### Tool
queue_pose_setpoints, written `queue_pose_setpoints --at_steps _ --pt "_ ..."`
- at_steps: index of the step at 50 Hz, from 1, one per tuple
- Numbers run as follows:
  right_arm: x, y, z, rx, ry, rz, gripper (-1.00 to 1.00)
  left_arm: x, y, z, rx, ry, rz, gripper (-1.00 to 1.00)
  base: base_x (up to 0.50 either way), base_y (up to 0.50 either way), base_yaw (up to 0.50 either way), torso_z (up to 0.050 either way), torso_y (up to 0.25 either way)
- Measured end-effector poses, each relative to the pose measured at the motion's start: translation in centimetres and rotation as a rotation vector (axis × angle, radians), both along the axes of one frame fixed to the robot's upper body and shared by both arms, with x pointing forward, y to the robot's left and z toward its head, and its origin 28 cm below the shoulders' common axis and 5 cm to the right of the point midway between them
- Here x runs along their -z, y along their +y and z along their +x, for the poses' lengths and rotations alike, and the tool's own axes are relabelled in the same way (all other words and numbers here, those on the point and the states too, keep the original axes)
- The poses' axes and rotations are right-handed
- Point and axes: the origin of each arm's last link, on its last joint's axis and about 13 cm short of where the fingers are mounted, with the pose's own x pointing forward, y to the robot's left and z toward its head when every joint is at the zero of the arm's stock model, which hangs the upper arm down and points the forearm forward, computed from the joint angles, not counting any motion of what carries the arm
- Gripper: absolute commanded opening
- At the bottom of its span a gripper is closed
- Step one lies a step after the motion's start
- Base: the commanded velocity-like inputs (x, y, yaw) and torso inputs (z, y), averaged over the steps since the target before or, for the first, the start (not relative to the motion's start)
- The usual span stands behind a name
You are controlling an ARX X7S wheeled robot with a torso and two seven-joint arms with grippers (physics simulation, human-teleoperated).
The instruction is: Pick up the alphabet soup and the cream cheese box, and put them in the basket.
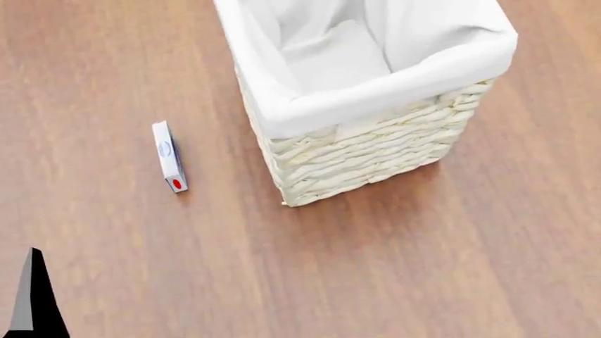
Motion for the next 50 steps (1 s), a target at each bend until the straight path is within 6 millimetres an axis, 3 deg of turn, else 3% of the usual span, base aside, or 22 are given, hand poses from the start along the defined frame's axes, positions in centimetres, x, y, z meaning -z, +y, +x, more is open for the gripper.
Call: queue_pose_setpoints --at_steps 50 --pt "3.0 0.0 0.1 0.04 0.13 -0.008 1.0 0.0 0.0 -0.1 0.003 0.0 -0.002 1.0 0.0 0.0 0.0 0.0 0.0"
